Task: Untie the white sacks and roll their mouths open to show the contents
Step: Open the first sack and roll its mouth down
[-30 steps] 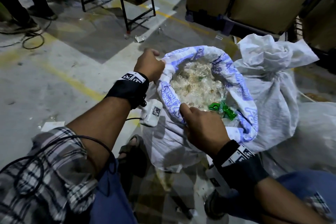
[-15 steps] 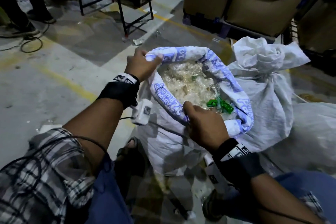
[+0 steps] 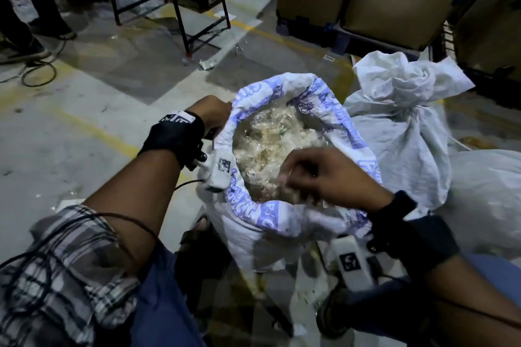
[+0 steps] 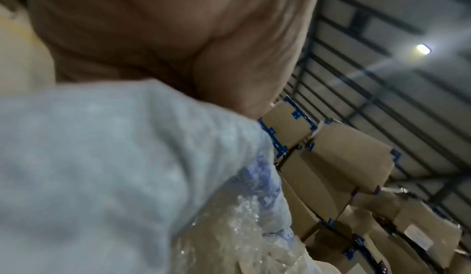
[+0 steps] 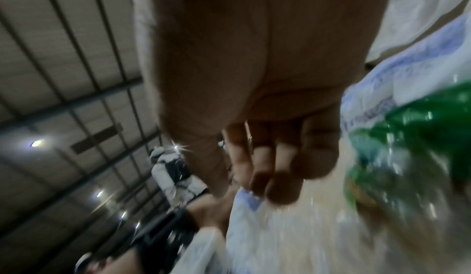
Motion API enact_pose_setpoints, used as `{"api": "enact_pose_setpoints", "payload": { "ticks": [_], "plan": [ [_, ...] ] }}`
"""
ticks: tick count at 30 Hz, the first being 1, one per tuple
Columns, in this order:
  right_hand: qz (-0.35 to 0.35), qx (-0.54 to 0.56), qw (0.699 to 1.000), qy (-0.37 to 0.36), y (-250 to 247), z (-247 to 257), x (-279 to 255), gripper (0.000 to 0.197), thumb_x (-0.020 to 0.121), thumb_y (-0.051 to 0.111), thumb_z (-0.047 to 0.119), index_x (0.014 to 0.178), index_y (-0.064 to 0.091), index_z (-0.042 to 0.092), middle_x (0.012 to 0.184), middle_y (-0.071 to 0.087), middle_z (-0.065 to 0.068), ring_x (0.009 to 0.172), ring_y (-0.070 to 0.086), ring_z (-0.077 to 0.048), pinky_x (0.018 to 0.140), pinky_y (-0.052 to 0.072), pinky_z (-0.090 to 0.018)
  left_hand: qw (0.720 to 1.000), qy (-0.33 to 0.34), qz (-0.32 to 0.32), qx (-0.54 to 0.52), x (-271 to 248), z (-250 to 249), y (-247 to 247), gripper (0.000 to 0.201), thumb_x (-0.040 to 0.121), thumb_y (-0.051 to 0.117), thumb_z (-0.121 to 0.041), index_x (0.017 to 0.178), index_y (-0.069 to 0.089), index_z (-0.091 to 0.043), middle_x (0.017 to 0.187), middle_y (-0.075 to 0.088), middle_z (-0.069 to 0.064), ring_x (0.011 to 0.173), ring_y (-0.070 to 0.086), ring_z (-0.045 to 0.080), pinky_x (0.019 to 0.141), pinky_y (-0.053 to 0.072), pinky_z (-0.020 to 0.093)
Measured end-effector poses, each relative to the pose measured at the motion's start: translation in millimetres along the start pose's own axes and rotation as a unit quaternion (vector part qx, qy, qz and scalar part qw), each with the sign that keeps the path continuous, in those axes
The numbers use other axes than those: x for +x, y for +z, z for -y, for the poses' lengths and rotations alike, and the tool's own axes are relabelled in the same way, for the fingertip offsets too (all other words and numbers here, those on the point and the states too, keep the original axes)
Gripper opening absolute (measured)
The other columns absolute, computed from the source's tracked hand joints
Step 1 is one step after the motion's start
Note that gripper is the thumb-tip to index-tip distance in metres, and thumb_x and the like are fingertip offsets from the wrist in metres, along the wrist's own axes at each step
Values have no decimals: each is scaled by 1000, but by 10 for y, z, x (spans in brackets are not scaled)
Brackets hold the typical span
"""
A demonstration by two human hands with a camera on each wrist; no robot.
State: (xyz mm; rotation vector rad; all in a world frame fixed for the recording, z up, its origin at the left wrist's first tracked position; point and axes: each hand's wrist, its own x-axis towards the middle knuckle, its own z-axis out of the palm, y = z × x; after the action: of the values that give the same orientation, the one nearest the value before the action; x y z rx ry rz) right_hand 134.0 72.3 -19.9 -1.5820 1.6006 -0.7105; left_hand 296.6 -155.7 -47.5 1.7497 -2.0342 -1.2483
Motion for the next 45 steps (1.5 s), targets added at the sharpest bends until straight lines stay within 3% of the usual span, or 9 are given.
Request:
{"api": "enact_pose_setpoints", "payload": {
  "ticks": [4,10,16,22,27,31,36,39,45],
  "plan": [
    [-328,-71,934,119,-508,-412,42,23,85,78,32,100,68,18,98,72,-3,89,66,-15,82,52,-31,999,1,-23,37,60,25,-34,51,103,45,-47,98,64,0,108,70,22,84,61,32,74,46,32],
    [-289,150,903,282,-581,-899,22,30,97,62,10,68,56,5,48,50,-7,31,43,-13,36,33,-16,997,9,-29,69,56,20,-50,47,101,49,-40,95,64,4,103,71,25,84,66,35,74,49,34],
    [-214,484,789,312,-765,-879,-3,26,101,41,6,99,65,-7,78,74,-18,65,74,-25,57,60,-32,969,97,-208,95,-63,-9,-95,44,104,36,-37,115,64,-5,123,64,26,115,59,43,94,46,43],
    [-220,504,785,283,-667,-855,9,62,77,46,3,137,53,-9,146,50,-24,138,46,-40,121,29,-48,945,269,-107,150,-172,-44,-22,54,87,63,-60,125,66,-22,126,67,9,115,62,29,97,51,42],
    [-238,491,780,308,-642,-804,60,53,89,29,4,136,54,-4,118,55,-19,102,50,-37,115,31,-39,934,228,-118,247,-66,-12,79,39,95,62,-36,128,60,-17,122,66,19,111,62,39,87,50,41],
    [-309,266,843,350,-594,-777,131,25,85,44,1,105,55,11,69,51,-12,60,48,-24,57,49,-29,958,166,-109,208,-32,-3,18,30,96,56,-23,124,63,-18,122,67,19,110,62,38,86,48,37],
    [-388,-5,899,203,-624,-811,91,48,74,52,3,119,63,16,116,64,-3,100,62,-21,84,49,-32,987,115,-59,91,-32,-59,30,32,95,47,-13,126,53,-7,113,67,17,89,64,28,64,43,32],
    [-389,35,907,160,-678,-767,125,45,70,50,17,111,68,22,114,71,-2,106,66,-22,95,50,-39,990,106,-17,89,-22,-91,32,26,97,51,-4,115,65,8,118,64,27,113,58,38,91,43,38],
    [-307,133,919,209,-628,-808,139,17,92,58,16,87,70,6,74,57,-13,70,50,-23,64,39,-32,990,109,-1,-91,-55,-97,26,23,94,50,-5,75,62,-3,78,62,14,82,56,29,63,39,31]
  ]
}}
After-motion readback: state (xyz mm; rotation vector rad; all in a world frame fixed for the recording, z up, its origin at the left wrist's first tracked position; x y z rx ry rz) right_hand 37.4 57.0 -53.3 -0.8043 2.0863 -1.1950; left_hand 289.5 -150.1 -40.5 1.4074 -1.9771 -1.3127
